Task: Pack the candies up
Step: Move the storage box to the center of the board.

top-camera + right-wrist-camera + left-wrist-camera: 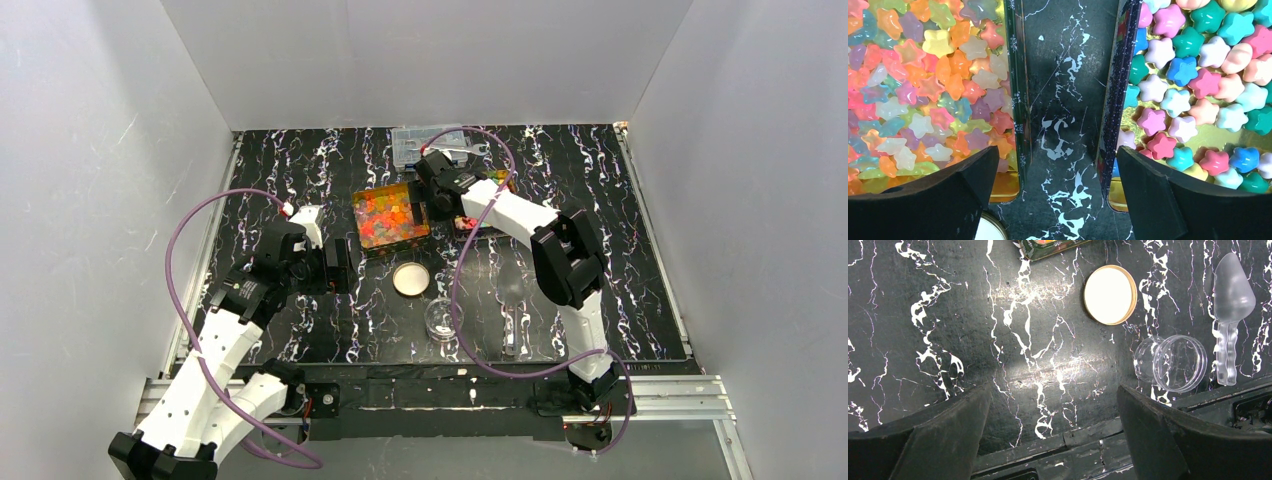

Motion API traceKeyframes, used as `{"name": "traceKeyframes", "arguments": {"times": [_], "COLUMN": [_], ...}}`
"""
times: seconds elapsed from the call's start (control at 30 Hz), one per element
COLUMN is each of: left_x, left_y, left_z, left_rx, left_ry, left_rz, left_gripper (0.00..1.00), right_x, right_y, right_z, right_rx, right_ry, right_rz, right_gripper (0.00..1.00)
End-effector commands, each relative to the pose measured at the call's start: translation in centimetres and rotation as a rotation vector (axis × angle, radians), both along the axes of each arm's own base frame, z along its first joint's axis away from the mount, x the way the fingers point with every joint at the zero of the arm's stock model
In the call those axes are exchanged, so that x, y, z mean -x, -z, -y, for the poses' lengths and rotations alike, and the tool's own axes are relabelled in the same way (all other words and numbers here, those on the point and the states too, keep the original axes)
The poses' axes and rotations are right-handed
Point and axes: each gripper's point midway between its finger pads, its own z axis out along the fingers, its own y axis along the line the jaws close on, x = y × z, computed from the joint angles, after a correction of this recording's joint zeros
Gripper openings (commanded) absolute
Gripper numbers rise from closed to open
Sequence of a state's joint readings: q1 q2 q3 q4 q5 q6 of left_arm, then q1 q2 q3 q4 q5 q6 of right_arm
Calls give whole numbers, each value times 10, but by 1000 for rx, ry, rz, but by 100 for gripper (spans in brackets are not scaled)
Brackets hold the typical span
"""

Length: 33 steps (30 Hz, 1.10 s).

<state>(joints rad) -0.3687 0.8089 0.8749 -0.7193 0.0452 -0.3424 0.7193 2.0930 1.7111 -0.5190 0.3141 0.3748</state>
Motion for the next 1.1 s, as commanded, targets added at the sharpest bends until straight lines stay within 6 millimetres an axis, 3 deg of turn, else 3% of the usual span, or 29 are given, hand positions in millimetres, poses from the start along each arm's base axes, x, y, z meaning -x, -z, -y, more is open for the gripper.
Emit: {"name": "traceKeyframes", "arguments": {"times": [0.0, 0.2, 0.5, 1.07], "left_x": [3, 4, 4, 3], "left_y": [0, -1, 0, 0], "left_z": [0, 0, -1, -2], "left_rx": [-5, -4, -6, -11], "left_ry": [14, 16, 13, 9], "left_rz": [-4, -3, -2, -2], "left_gripper": [96, 96, 96, 96], "right_x": [-4, 1, 7, 23], "right_y": [5, 11, 14, 0], "right_z": [-3, -4, -3, 10], "right_rx": [-13, -22, -31, -45], "right_ry": [6, -9, -16, -12], "right_rz": [6, -15, -32, -27], "right_gripper": [96, 84, 59, 18]}}
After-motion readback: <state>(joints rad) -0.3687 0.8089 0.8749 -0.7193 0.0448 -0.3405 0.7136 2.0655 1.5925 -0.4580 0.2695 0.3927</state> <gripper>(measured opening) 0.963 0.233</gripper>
